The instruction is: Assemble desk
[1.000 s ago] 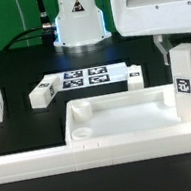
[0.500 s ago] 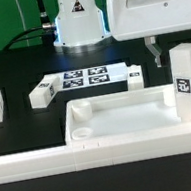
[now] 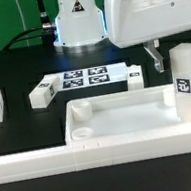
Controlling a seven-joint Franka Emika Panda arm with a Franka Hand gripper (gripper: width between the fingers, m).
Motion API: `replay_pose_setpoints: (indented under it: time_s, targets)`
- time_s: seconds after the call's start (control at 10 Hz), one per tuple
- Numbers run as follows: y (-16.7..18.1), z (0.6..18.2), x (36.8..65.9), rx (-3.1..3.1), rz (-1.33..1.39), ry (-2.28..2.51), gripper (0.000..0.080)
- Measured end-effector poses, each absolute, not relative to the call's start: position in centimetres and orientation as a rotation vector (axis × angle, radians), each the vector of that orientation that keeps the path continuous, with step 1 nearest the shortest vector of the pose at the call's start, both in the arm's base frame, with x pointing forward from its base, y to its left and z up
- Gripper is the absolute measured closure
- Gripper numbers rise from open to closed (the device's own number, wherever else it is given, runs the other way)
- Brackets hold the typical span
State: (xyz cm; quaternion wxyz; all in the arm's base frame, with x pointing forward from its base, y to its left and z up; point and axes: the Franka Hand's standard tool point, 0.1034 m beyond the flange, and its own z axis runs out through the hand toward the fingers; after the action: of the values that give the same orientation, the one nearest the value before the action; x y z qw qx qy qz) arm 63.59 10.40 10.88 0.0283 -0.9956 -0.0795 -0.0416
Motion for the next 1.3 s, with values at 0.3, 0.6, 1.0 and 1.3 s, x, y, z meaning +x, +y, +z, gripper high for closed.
replay_pose_setpoints:
  time_s: [0.3,0.6,1.0,1.3]
  targets:
    - [10.29,10.92,63.62,-3.036,-0.139,-0.593,0.015]
    - [10.1,10.88,63.61,-3.003,-0.142,-0.767,0.016]
    - [10.1,10.83,63.57,-3.015,-0.14,-0.706,0.0511]
    - [10.14,10.83,63.57,-3.045,-0.135,-0.525,0.0511]
